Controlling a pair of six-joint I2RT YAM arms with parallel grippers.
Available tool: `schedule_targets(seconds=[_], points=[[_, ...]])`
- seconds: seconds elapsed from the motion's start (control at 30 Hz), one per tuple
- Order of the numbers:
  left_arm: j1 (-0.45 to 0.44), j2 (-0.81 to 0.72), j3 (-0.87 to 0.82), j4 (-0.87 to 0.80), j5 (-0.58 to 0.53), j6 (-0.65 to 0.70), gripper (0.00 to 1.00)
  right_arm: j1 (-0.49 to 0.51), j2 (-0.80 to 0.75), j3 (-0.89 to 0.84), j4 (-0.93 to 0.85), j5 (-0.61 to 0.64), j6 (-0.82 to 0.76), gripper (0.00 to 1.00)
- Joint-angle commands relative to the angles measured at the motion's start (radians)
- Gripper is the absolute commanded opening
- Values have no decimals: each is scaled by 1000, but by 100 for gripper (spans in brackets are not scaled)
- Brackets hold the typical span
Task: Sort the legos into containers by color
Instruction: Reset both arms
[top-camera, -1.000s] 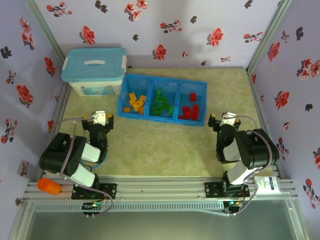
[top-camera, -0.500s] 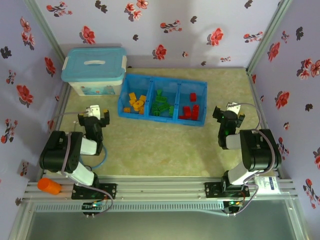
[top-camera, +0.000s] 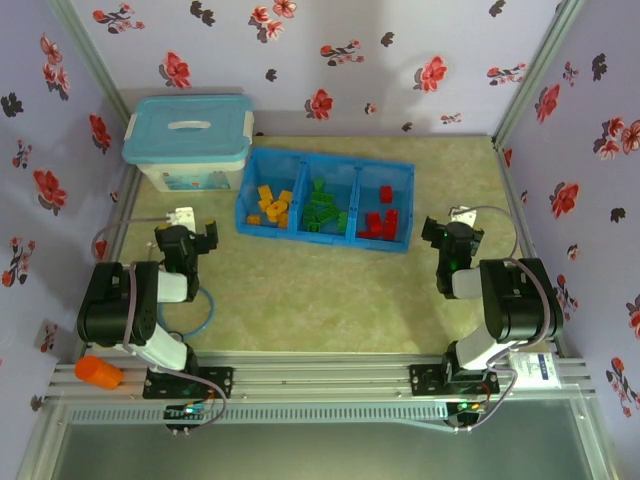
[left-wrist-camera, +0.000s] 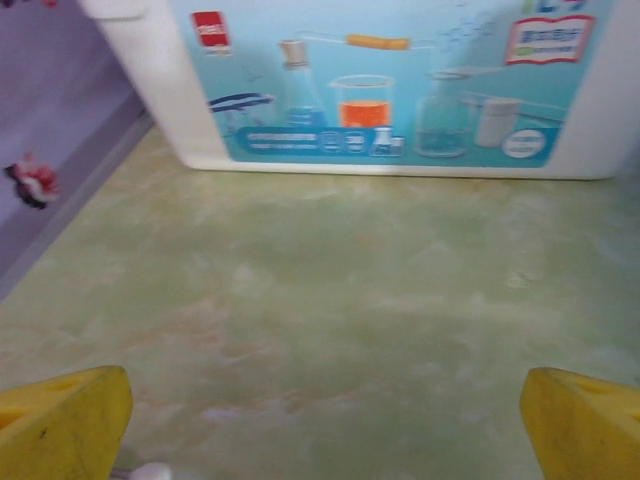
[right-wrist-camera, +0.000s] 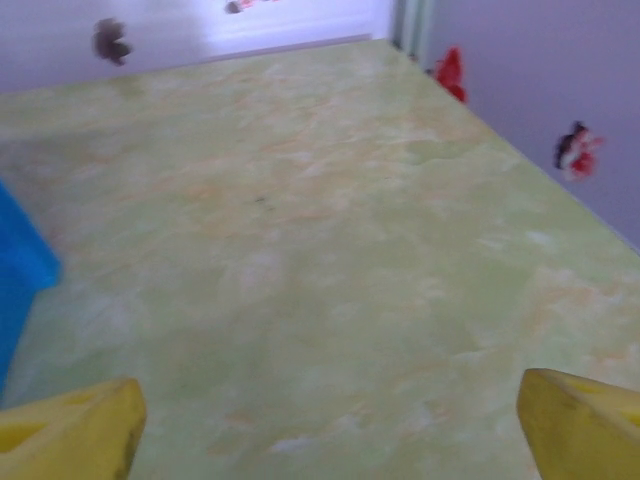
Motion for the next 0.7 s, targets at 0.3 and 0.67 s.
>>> schedule_targets(seconds=[0.3, 0.67], points=[[33, -23, 38, -56, 107, -12, 100, -46, -5, 30, -36, -129, 8, 99], [32, -25, 36, -52, 107, -12, 100, -43, -9, 24, -26, -128, 5, 99]])
